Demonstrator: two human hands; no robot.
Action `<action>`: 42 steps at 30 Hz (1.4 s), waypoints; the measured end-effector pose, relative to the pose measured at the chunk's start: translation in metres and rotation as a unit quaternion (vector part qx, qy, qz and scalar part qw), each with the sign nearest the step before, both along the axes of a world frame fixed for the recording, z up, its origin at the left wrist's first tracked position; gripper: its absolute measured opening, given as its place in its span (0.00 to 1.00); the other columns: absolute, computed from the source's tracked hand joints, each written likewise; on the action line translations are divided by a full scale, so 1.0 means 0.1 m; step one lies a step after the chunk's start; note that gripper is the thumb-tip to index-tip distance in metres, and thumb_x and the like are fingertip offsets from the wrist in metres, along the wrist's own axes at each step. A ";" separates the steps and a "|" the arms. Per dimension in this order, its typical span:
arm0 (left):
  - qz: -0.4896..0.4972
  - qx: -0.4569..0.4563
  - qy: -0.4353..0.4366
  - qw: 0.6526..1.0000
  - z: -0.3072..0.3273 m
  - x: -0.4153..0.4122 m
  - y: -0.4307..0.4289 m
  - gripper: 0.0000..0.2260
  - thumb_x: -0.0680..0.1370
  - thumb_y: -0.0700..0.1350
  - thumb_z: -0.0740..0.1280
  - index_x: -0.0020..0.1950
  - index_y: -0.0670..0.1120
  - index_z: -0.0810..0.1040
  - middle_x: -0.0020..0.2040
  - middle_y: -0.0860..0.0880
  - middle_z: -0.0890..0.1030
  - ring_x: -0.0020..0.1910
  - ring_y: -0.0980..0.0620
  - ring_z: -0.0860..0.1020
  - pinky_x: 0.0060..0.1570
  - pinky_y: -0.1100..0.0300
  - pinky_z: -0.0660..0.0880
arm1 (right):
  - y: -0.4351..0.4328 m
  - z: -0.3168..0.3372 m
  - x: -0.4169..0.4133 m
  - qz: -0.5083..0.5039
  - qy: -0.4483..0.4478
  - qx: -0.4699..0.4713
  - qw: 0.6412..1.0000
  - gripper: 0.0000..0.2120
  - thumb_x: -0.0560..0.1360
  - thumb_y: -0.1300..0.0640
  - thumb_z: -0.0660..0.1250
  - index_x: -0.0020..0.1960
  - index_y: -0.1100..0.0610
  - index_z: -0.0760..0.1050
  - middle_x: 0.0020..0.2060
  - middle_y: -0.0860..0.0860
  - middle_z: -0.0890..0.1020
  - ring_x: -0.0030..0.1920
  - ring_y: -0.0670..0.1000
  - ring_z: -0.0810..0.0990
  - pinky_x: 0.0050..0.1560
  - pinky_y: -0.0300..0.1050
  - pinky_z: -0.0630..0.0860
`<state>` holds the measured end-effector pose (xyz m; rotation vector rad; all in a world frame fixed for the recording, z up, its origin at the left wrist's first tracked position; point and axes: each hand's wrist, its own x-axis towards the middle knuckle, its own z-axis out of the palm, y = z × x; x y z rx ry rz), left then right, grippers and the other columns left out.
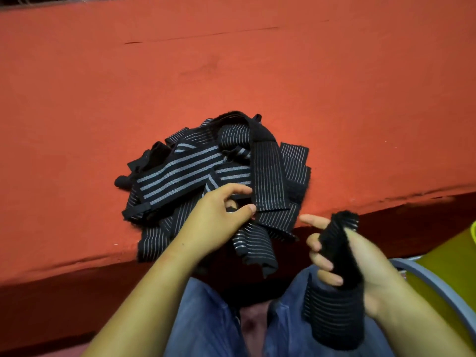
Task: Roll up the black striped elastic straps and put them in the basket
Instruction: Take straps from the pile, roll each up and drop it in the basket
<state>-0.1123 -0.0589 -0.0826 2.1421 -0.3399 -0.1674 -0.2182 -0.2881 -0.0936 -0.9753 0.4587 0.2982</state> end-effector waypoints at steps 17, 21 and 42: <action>0.030 -0.055 -0.022 0.998 0.15 -0.19 0.19 0.11 0.79 0.41 0.72 0.57 0.56 0.83 0.25 0.56 0.65 0.25 0.59 0.62 0.29 0.66 0.61 | 0.63 -0.07 0.46 0.031 0.017 -0.057 0.998 0.23 0.80 0.70 0.56 0.63 0.53 0.84 0.51 0.48 0.89 0.53 0.51 0.88 0.51 0.45 0.85; 0.066 -0.078 -0.010 0.995 0.19 -0.31 0.38 0.12 0.79 0.37 0.70 0.55 0.54 0.83 0.25 0.56 0.62 0.26 0.58 0.60 0.27 0.66 0.60 | 0.77 0.00 0.61 0.031 0.016 -0.078 0.996 0.20 0.79 0.71 0.57 0.59 0.56 0.83 0.44 0.52 0.90 0.43 0.52 0.89 0.42 0.46 0.85; 0.119 -0.287 0.109 0.944 0.11 -0.75 0.75 0.11 0.73 0.49 0.72 0.55 0.54 0.85 0.39 0.41 0.73 0.36 0.48 0.71 0.32 0.60 0.69 | 0.62 -0.20 0.12 0.002 -0.058 -0.153 0.986 0.26 0.77 0.74 0.54 0.59 0.53 0.84 0.48 0.57 0.88 0.34 0.52 0.82 0.32 0.41 0.79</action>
